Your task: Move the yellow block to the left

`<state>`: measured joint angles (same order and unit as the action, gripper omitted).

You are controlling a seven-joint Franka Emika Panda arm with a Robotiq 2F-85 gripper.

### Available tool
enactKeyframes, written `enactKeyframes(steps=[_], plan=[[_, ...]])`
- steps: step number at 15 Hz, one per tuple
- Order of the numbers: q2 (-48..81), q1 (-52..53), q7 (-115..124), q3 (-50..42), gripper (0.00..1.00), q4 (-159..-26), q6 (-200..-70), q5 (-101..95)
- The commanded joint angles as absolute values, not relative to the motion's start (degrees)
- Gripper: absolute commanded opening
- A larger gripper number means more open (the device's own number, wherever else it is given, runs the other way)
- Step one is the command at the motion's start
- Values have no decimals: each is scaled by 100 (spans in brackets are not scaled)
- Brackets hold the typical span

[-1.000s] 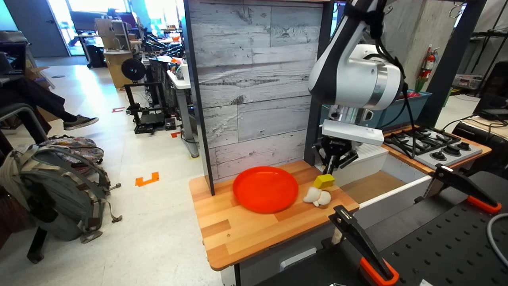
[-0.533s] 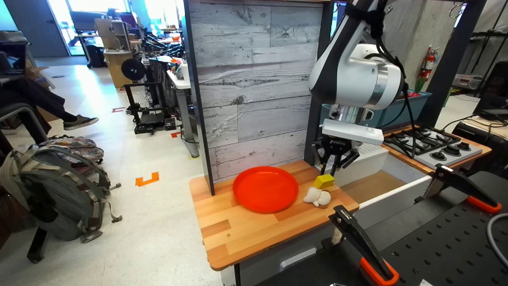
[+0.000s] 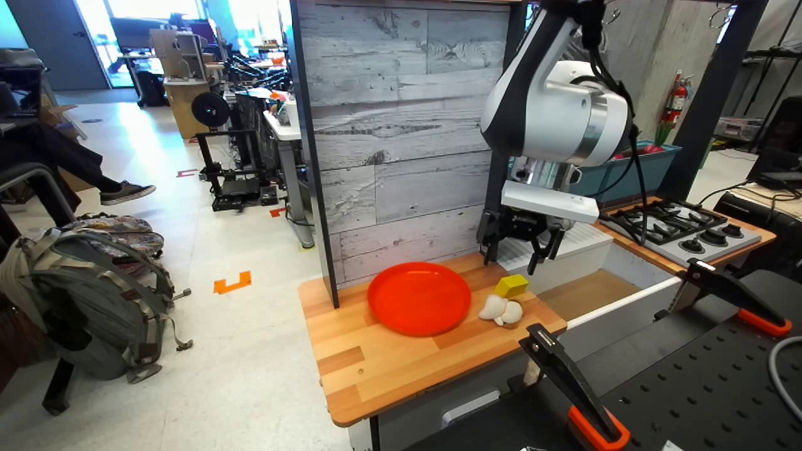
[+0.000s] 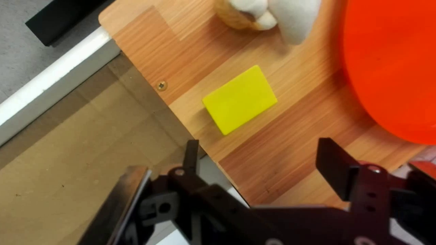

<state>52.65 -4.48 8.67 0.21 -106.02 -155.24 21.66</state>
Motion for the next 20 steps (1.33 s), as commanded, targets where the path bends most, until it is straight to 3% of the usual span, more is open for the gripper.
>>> enactKeyframes(steps=[1,16,17,18,20], plan=[[5090,-490,711,136,100,-10835,-15577,1934],[5299,-234,830,-57,100,-10791,-15412,1213],[5333,-219,860,-80,75,-10756,-15504,1212],[5357,-203,887,-108,72,-10723,-15546,1205],[5387,-179,914,-154,56,-10670,-15580,1181]])
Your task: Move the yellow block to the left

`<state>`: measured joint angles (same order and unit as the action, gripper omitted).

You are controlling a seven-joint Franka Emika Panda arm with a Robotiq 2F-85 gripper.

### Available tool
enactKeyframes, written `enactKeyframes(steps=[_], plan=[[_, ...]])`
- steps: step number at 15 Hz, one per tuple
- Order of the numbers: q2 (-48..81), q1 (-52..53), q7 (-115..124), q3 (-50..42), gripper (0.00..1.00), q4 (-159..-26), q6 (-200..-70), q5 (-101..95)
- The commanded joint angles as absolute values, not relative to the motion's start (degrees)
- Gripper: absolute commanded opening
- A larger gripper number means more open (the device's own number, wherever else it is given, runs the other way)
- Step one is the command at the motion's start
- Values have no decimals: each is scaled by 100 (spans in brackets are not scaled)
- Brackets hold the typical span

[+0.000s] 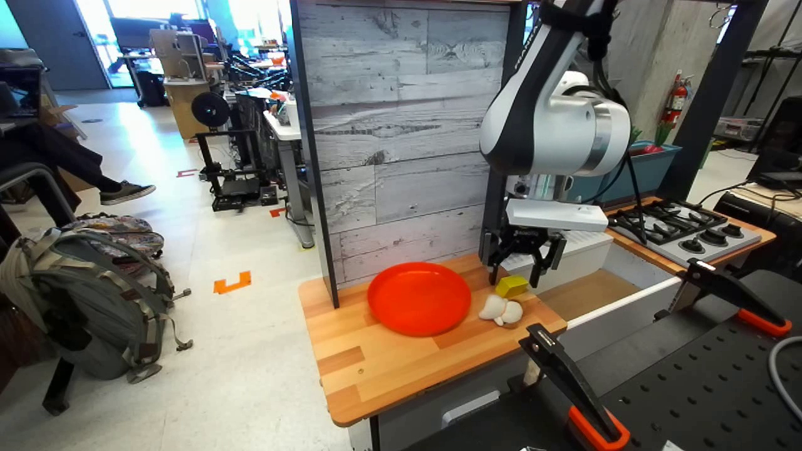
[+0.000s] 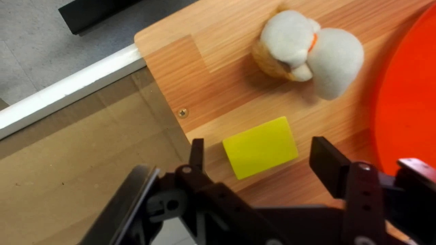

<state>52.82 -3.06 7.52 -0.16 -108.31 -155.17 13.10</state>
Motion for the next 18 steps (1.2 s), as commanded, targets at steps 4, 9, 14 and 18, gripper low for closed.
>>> enactKeyframes(steps=[4,9,14,18], plan=[[5409,-159,900,-185,27,-10640,-15658,1169],[5311,-168,891,-137,22,-10742,-15708,1210],[4494,-247,766,50,22,-11592,-16259,1314],[3495,-80,740,188,22,-12673,-16839,1241]])
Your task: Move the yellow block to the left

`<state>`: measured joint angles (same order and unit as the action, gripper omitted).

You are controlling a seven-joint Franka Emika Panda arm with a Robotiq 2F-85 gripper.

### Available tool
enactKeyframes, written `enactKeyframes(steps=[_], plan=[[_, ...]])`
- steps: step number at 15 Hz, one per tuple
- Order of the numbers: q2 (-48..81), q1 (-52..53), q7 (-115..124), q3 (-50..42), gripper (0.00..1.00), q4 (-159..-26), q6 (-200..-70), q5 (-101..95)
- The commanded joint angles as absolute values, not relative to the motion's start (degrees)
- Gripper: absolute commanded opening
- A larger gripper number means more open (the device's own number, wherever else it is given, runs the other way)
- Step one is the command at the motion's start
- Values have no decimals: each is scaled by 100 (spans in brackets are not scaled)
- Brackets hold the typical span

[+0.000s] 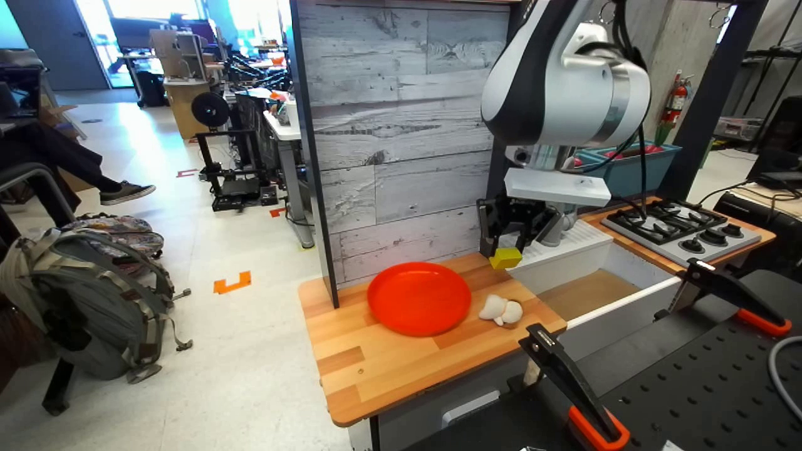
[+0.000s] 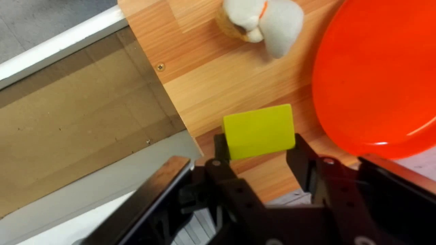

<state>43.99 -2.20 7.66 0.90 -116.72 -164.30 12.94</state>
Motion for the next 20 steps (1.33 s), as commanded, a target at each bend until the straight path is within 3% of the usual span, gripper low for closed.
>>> enactKeyframes(steps=[1,10,20], plan=[[3301,17,756,195,22,-12842,-16895,1191],[3019,1882,1575,-172,22,-13031,-16811,328],[4324,2428,1585,-117,22,-11921,-16783,82]])
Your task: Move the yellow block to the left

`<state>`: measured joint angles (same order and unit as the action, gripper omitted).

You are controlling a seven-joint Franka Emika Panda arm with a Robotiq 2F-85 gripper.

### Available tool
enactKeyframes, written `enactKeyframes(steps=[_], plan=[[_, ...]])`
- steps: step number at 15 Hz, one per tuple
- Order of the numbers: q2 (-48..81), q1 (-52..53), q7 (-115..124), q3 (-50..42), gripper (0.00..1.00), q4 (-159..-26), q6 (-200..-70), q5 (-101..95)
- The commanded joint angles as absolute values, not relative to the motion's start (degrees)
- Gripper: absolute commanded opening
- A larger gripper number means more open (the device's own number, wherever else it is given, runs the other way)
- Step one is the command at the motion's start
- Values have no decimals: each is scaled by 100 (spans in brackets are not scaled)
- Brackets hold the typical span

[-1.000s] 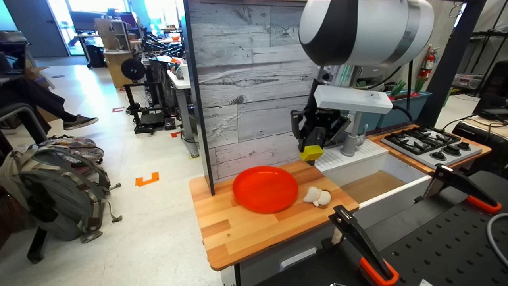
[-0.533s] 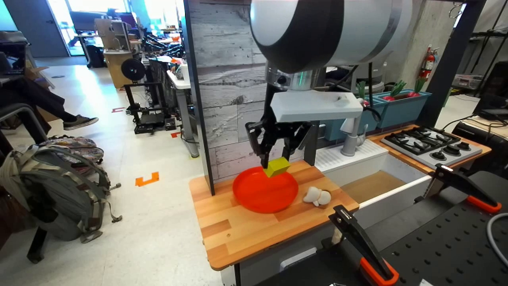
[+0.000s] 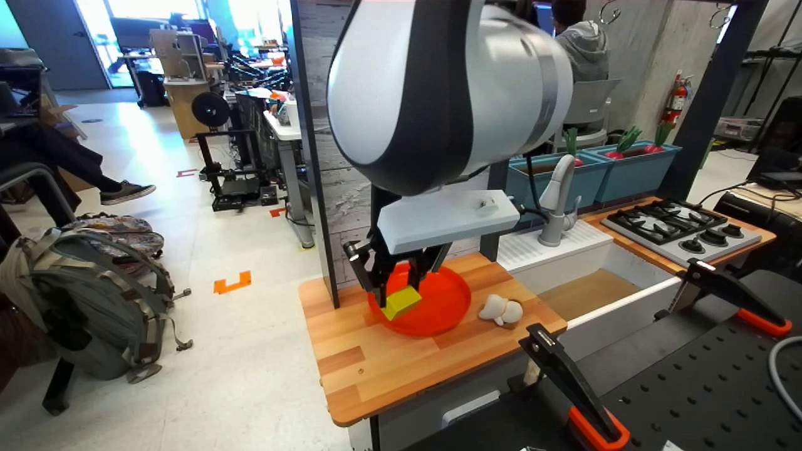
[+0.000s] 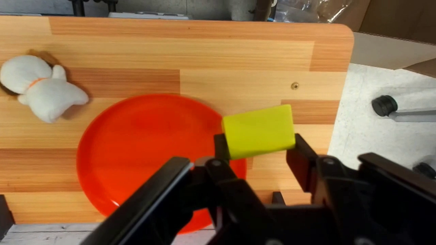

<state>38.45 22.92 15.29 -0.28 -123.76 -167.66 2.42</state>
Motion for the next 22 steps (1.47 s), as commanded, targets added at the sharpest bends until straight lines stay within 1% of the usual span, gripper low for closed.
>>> enactKeyframes(steps=[1,10,11,12,16,22], plan=[[4461,2441,1577,-109,22,-11802,-16783,91],[5372,2702,1642,-206,22,-10872,-16608,131],[5430,2775,1699,-276,72,-10816,-16563,134],[5477,2814,1723,-322,74,-10759,-16520,135],[5313,2867,1744,-326,100,-10947,-16512,162],[4328,2899,1742,-160,100,-11998,-16898,223]])
